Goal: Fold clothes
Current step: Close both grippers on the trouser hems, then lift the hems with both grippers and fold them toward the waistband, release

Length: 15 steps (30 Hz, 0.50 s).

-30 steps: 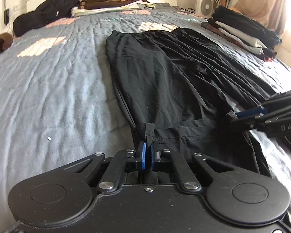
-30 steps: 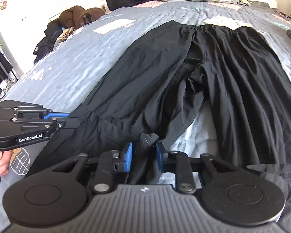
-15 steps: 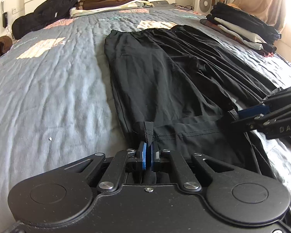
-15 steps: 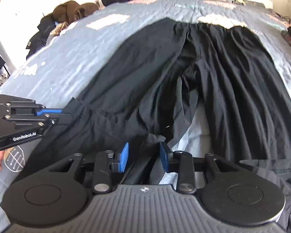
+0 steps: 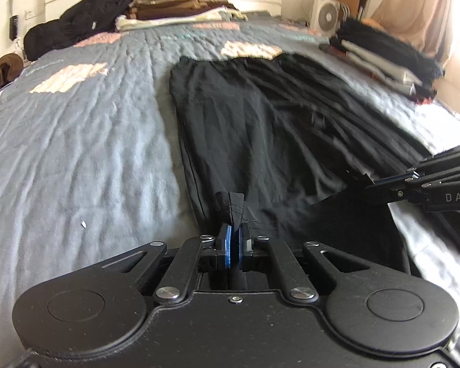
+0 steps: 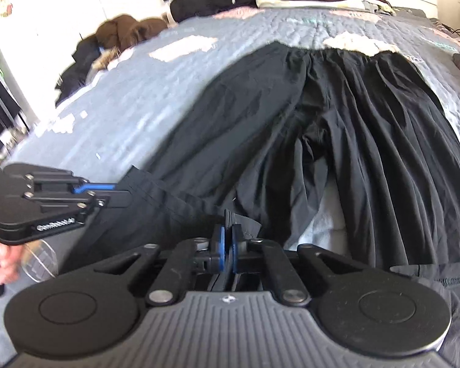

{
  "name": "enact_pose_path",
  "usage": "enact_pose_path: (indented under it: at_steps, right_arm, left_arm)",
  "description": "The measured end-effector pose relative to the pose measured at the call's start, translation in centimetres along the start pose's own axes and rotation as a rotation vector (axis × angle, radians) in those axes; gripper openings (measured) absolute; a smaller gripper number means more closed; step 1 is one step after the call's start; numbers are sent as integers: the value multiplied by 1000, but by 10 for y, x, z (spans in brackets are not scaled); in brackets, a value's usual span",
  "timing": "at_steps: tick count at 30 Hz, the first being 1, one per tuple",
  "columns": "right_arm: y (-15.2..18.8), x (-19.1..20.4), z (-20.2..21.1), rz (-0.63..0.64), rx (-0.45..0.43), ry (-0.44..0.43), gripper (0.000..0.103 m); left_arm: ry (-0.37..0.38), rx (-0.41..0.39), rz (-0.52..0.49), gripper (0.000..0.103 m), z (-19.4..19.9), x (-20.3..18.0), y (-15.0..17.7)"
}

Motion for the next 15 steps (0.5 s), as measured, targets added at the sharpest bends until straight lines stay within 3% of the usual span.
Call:
enact_pose_path:
  at_steps: [7, 11, 15]
  right_arm:
    - [-29, 4, 18, -31, -56, -46, 4]
    - [-59, -7, 19, -32, -91, -35, 4]
    - [-67, -23, 7, -76, -58, -28, 5]
  left_arm:
    - [-13, -102, 8, 2, 19, 5, -37]
    - [-18, -136, -37, 2, 11, 10, -70]
    - [-5, -135, -76, 2, -1, 11, -88]
Point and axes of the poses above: each gripper's, at about its wrist camera, not at the fingertips, and z roughly against the way its jaws point, x to its left, y to its underside, the point moved 10 cm from there along -z, roughly the way its jaws point, and after that the axes turned 8 degrees about -z, right-handed, at the moved point
